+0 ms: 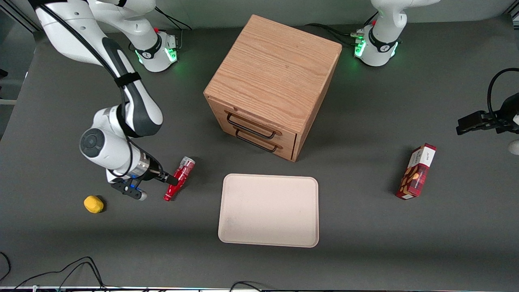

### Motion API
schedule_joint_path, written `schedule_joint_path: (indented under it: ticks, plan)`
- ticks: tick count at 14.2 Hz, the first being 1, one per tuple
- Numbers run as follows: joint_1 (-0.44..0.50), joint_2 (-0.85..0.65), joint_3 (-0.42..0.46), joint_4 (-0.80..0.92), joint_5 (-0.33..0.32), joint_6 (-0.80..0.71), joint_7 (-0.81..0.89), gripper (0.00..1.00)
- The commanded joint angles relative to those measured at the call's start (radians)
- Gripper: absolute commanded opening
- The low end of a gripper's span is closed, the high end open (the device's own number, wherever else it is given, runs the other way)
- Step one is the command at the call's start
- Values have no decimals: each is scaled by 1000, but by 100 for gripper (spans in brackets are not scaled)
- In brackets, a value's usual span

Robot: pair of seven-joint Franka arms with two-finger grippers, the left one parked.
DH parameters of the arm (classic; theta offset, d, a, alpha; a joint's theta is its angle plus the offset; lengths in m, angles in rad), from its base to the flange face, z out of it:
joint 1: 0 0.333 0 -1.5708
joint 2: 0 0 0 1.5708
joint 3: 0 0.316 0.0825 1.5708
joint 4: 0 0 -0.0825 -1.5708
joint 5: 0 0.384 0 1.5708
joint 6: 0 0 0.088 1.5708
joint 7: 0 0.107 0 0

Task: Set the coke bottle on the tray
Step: 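Close the right gripper around the red bottle's body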

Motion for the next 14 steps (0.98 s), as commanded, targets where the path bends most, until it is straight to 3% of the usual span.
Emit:
schedule_joint_path:
  ticks: [1, 12, 13, 14]
  plan:
    - [40, 30, -3, -35, -2, 106, 64, 100]
    - [46, 113, -6, -112, -82, 252, 65, 99]
    - [46, 113, -6, -115, -82, 254, 65, 96]
    - [46, 113, -6, -116, -83, 254, 65, 84]
